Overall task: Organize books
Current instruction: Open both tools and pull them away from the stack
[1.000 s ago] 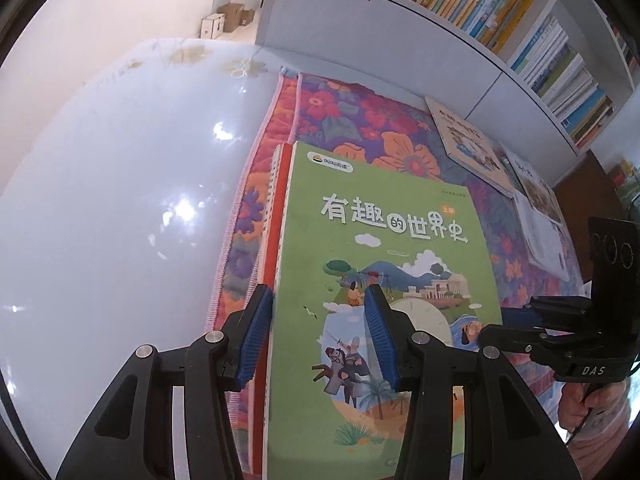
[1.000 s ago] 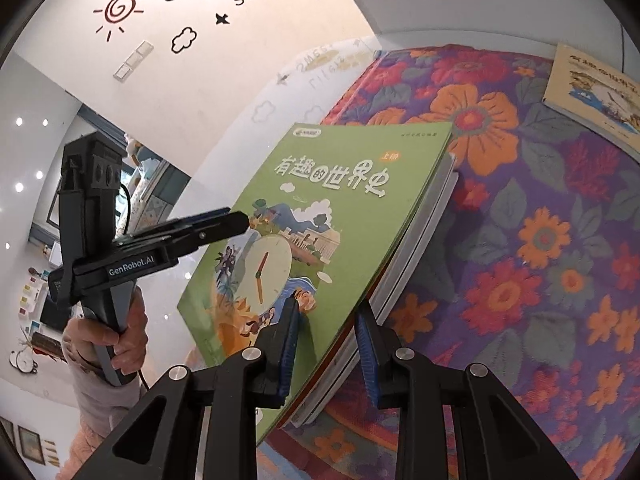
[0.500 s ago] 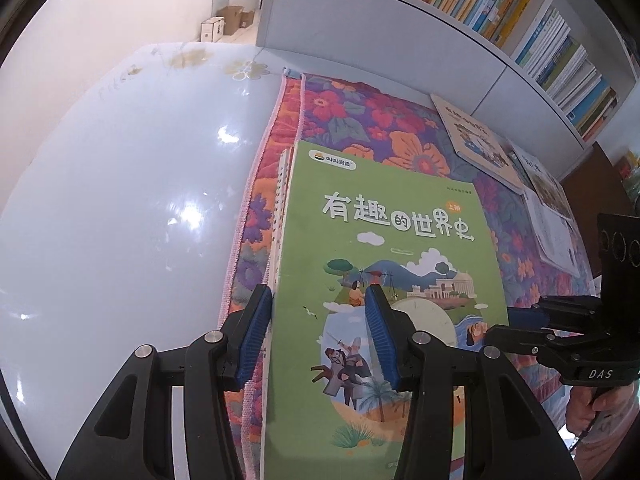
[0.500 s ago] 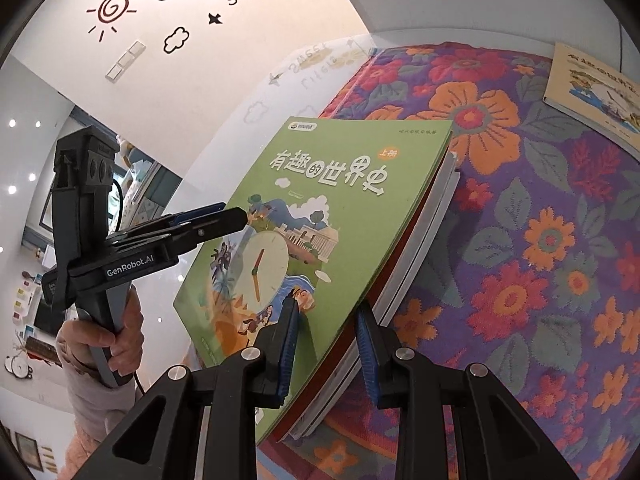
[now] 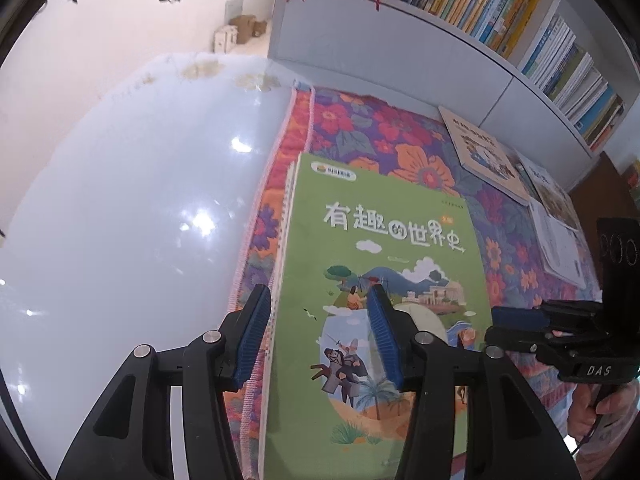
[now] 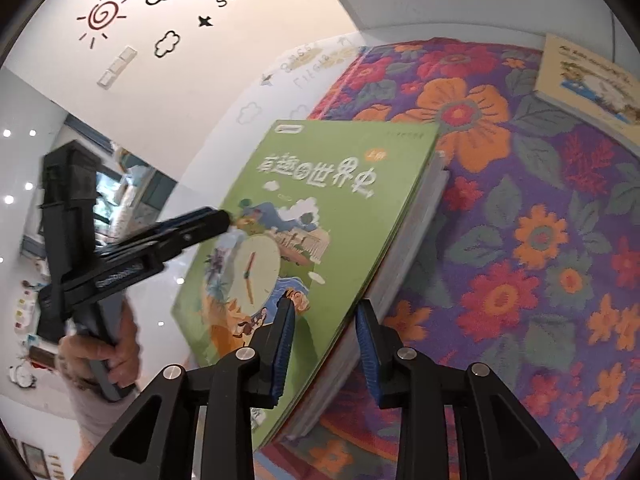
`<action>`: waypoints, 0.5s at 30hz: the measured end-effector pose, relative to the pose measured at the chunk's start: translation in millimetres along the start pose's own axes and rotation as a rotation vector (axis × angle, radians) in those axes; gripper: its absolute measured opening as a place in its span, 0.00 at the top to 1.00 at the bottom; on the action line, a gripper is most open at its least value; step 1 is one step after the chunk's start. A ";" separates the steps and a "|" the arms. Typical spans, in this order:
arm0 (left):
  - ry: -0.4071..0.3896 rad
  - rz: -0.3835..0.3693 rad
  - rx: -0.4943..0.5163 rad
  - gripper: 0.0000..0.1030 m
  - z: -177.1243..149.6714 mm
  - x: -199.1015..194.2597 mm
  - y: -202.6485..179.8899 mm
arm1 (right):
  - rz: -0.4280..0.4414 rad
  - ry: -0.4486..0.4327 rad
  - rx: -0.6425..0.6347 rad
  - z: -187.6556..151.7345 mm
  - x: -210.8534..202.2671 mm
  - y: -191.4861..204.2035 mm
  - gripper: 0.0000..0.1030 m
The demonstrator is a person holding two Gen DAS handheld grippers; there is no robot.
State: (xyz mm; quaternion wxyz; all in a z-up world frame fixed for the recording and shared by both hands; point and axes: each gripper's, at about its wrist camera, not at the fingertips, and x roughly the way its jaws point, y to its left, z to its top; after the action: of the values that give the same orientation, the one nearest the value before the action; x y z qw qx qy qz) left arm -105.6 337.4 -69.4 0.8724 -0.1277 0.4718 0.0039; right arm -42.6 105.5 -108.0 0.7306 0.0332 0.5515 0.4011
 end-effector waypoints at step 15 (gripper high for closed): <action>-0.129 0.012 0.100 0.53 24.5 -46.4 -105.6 | -0.009 -0.188 0.047 -9.7 -103.7 -60.4 0.54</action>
State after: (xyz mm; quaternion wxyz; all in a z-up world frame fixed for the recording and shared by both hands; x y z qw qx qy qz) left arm -97.7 246.0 4.8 0.9062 -0.0810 0.4150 -0.0063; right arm -24.8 -3.8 -60.6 0.7800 0.0851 0.4900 0.3799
